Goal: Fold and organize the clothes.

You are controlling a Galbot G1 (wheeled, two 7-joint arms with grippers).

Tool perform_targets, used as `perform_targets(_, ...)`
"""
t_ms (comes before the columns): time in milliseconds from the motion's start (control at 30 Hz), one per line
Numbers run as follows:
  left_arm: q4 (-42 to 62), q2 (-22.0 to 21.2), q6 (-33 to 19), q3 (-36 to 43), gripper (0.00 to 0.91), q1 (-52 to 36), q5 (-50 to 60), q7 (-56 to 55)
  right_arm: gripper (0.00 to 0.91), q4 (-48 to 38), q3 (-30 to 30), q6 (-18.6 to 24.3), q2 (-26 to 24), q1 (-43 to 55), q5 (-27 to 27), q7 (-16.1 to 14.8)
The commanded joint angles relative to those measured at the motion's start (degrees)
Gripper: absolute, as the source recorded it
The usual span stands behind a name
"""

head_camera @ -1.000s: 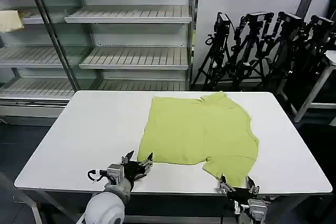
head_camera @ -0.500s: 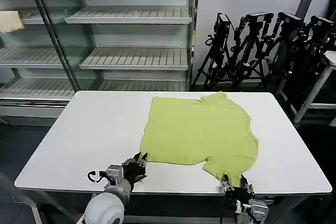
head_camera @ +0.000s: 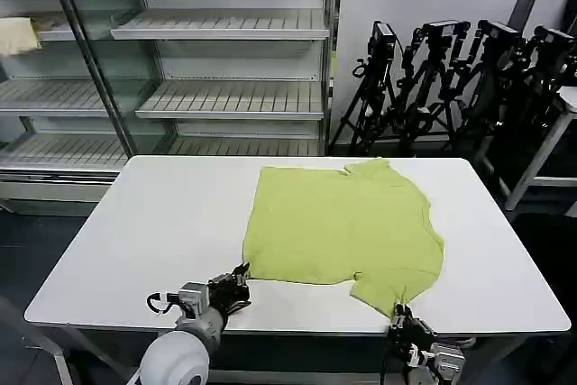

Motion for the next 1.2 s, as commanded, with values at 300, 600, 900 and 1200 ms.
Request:
perform_targets(300,-16.0,0.3,-0.2,-7.2,0.020,12.3,0.3,-0.1,0.000,12.6,6.0,1.6,-2.2,-4.7,2.8,-0.9)
perform_targets(600,-19.0,1.6,-0.3,-8.7,0.020,14.1,0.2,-0.1,0.000,13.4,10.3,1.3,-5.4,-1.4,7.5,-0.9)
perform_targets(900,-11.4,2.2,-0.3,-5.0,0.020,2.0,-2.0,0.0,0.000,5.5,10.4,1.3,-12.0,8.1,10.9,-0.1)
perform_targets(1200,-0.6,1.8,-0.3,-0.5,0.020,-8.2,-2.8,-0.1,0.000,-3.6,8.8,0.9,-17.8,17.2,14.0,0.4)
